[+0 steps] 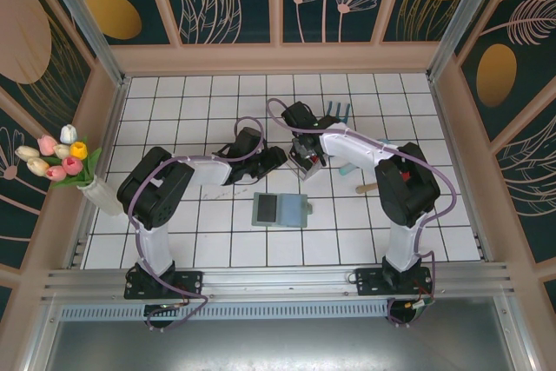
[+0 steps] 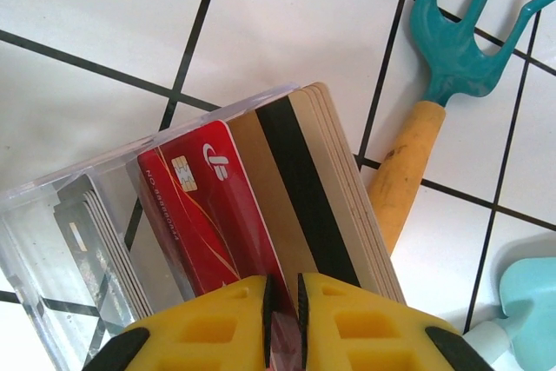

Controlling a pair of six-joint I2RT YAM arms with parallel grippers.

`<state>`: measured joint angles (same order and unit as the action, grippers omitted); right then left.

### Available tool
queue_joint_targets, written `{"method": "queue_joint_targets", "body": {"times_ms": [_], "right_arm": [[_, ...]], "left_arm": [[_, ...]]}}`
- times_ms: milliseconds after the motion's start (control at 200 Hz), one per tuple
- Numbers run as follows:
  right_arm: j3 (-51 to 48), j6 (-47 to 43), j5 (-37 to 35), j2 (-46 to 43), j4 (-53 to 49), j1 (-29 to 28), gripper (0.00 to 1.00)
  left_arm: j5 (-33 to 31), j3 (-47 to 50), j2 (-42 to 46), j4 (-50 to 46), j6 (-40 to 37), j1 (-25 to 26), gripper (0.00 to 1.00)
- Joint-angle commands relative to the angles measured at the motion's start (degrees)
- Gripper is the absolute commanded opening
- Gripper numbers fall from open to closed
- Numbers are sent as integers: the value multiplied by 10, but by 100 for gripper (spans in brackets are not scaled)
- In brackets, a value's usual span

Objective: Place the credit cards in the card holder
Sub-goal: Pick up the credit card from the storage box.

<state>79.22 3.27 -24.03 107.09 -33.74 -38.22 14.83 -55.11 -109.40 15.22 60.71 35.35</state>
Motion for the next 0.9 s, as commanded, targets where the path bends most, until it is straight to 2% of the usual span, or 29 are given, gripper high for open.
{"method": "queue_joint_targets", "body": {"times_ms": [0,320,621,776,896], "right_arm": [[16,-9,-19,-19,-23,-4,17],[24,9,44,-58,-36,-6,10],[16,31,68,-77,-35,-2,6],[7,61,141,-115,-23,14,0],[-37,104,243,-185,22,32,0]], "left_arm": [[-3,-3,-28,-24,-14,-3,57],[-2,-3,-21,-25,-16,-3,56],[1,-3,-7,-26,-22,-3,57],[2,15,32,-7,-24,-3,57],[-2,38,84,3,-27,-4,58]]}}
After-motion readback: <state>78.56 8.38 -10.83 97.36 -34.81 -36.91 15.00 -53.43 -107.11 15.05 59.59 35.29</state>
